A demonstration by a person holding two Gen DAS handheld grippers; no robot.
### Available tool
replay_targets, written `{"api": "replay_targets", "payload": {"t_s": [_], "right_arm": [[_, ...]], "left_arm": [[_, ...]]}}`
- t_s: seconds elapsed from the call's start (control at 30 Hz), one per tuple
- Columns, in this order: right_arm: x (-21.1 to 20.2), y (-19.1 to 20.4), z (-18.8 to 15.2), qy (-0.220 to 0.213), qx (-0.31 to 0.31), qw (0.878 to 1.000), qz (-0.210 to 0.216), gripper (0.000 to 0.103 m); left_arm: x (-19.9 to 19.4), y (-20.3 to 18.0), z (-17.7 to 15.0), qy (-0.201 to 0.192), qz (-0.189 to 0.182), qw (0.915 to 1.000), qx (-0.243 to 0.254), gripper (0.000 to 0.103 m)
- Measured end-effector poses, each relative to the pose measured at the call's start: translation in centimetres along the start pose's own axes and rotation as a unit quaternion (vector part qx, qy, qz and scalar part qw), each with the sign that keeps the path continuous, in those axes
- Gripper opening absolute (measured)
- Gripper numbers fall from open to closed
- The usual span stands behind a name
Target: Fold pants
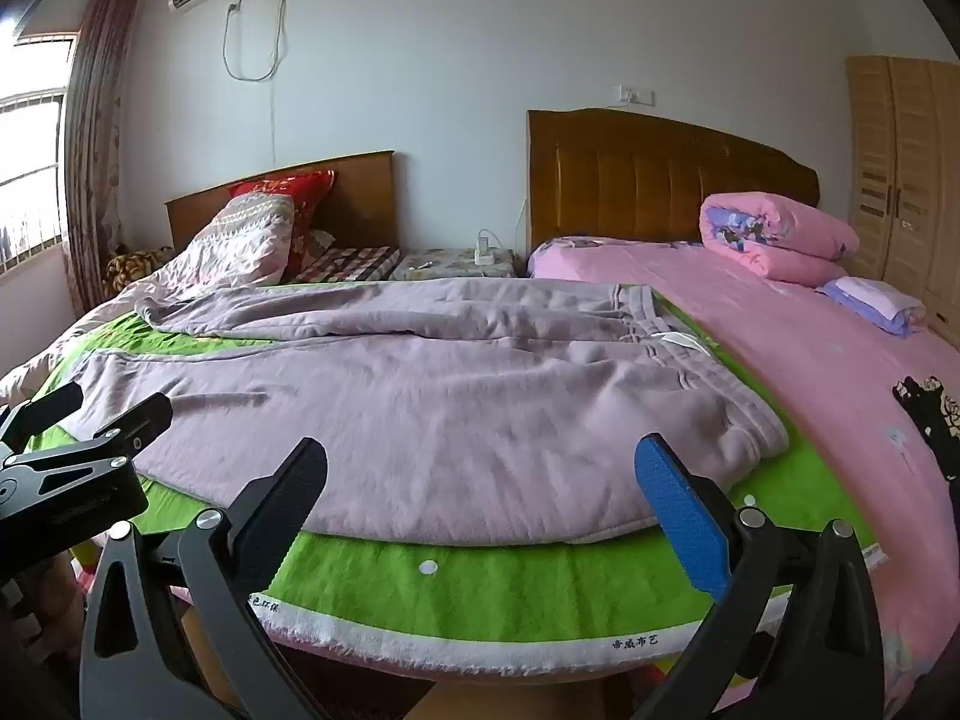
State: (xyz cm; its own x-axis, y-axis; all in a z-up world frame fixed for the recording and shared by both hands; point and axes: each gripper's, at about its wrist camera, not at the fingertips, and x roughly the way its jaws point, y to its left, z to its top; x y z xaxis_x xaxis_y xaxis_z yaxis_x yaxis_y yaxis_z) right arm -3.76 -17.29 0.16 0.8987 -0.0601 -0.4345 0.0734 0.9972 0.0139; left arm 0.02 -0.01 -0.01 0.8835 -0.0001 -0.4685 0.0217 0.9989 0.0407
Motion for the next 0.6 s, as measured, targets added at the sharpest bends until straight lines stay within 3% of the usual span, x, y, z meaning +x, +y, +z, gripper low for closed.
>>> {"api": "replay_targets", "payload": {"t_s": [0.6], "right_arm": [[0.03,0.07,-0.04,0.004,0.002,1.000,0.002,0.099]], "left_arm": [[0.11,0.82,-0.90,0.009,-0.002,1.0000,-0.003,0.102]]}}
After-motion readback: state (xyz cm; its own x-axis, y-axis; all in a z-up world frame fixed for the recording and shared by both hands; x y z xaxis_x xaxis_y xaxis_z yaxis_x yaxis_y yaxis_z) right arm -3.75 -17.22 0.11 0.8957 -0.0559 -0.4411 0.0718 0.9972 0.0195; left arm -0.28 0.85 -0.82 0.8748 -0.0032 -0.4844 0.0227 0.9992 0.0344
